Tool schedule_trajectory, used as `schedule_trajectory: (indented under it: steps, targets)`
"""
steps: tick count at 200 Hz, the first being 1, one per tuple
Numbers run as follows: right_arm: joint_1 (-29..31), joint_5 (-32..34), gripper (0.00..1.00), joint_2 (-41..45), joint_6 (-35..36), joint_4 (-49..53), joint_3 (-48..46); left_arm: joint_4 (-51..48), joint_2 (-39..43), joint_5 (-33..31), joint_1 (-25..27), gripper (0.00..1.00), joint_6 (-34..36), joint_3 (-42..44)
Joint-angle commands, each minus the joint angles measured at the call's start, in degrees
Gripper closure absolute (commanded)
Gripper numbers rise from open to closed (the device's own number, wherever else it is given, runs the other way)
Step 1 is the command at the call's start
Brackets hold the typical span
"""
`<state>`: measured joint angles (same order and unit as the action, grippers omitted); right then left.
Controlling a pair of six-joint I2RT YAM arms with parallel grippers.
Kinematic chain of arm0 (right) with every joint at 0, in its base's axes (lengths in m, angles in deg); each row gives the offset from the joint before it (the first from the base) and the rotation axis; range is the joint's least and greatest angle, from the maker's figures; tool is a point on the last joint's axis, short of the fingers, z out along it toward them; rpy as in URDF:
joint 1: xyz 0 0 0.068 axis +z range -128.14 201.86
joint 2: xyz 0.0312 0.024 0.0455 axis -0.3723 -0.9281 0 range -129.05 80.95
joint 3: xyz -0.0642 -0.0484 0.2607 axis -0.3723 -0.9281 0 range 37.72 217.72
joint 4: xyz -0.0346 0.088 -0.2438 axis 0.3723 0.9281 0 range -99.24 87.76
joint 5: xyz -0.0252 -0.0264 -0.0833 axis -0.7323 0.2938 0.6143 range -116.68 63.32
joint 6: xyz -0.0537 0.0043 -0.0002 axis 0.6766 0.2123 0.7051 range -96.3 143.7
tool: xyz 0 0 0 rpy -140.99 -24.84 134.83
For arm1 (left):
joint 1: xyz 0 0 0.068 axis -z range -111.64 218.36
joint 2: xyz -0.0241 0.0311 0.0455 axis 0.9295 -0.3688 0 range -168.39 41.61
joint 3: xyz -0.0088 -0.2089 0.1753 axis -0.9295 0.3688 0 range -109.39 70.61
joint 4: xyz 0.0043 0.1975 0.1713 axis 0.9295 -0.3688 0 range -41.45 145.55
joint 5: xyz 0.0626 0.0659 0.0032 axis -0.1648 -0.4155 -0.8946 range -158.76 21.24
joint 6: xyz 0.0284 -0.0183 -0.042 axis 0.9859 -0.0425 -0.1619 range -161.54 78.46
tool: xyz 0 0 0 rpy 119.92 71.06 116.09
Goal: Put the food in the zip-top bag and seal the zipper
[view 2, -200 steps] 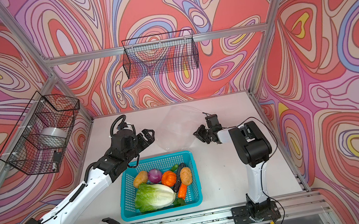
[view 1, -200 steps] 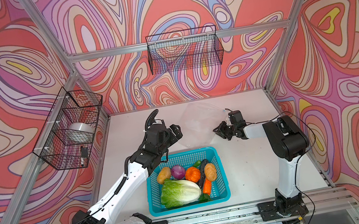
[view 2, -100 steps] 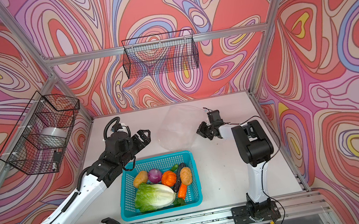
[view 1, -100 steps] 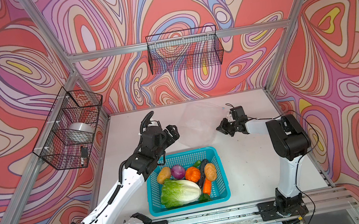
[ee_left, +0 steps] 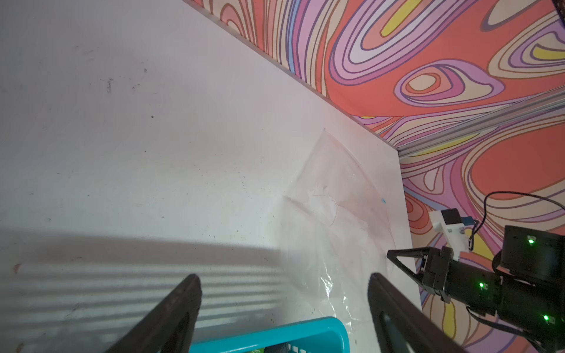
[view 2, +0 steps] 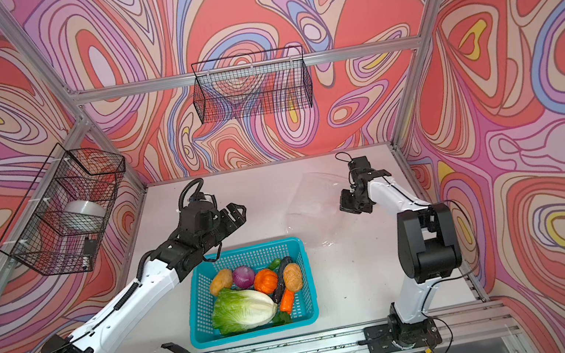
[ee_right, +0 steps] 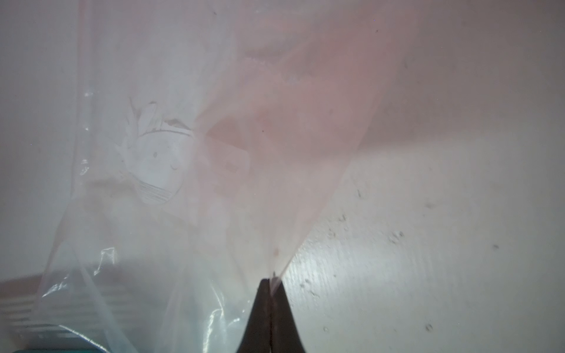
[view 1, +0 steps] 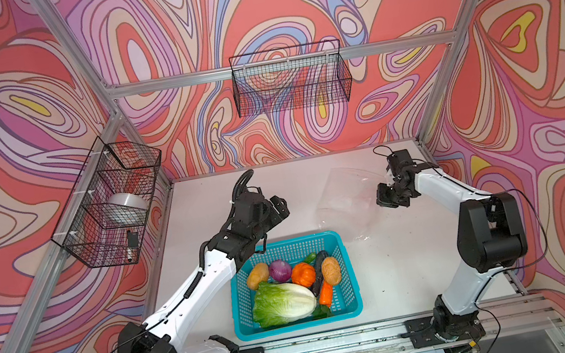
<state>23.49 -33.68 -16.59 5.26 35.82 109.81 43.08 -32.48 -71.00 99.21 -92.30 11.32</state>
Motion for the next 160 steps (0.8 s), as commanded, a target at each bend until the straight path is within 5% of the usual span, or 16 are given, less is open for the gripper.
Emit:
schedule_trajectory:
  steps: [1,31,53,74,130,160]
  targets:
    - [-0.12,7.36,1.0,5.13,1.41,8.24,-4.56,1.35,-1.76,3.29,0.61,0.12,-0.35,-3.14]
    - [-0.09,11.83,0.99,9.7,0.86,9.08,-9.56,0.61,-3.64,5.61,0.77,0.12,0.4,-5.16]
    - [-0.1,11.9,0.55,12.94,1.58,9.48,-9.41,0.19,-3.38,5.25,0.89,0.12,0.11,-4.85]
    - [0.83,7.39,0.37,16.48,4.46,8.57,-6.48,-0.27,-2.36,3.84,0.88,0.12,-1.02,-3.79]
    - [20.33,2.21,0.19,10.61,15.18,11.39,8.11,-0.39,2.64,-3.22,0.82,0.1,-3.51,1.62]
    - [31.3,4.57,0.13,5.04,19.51,12.82,13.0,-1.53,8.42,-9.61,-0.07,0.09,-2.65,5.38]
